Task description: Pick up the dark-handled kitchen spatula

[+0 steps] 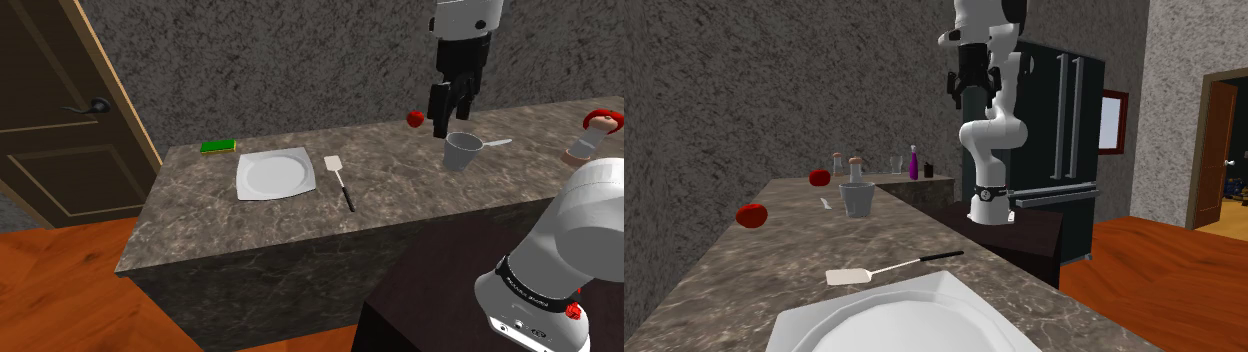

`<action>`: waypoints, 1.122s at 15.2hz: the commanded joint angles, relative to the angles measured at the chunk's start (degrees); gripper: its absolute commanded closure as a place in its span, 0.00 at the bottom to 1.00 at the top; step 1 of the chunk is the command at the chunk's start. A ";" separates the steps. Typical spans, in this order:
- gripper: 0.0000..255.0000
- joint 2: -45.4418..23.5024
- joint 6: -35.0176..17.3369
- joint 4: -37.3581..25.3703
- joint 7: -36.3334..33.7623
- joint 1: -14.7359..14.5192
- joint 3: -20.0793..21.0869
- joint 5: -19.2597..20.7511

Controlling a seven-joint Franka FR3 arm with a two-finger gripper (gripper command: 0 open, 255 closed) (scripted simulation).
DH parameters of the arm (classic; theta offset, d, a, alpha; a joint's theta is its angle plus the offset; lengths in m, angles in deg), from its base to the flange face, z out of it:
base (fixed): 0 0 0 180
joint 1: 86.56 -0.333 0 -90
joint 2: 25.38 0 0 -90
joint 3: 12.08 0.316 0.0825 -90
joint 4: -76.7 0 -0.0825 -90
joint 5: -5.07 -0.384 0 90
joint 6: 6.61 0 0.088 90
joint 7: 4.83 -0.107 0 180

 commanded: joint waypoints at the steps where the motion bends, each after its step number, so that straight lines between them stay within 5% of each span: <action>1: 0.00 0.00 0.00 0.00 0.00 0.00 0.00 0.00; 17: 0.00 -27.19 -33.34 2.32 -13.71 4.68 3.12 -2.08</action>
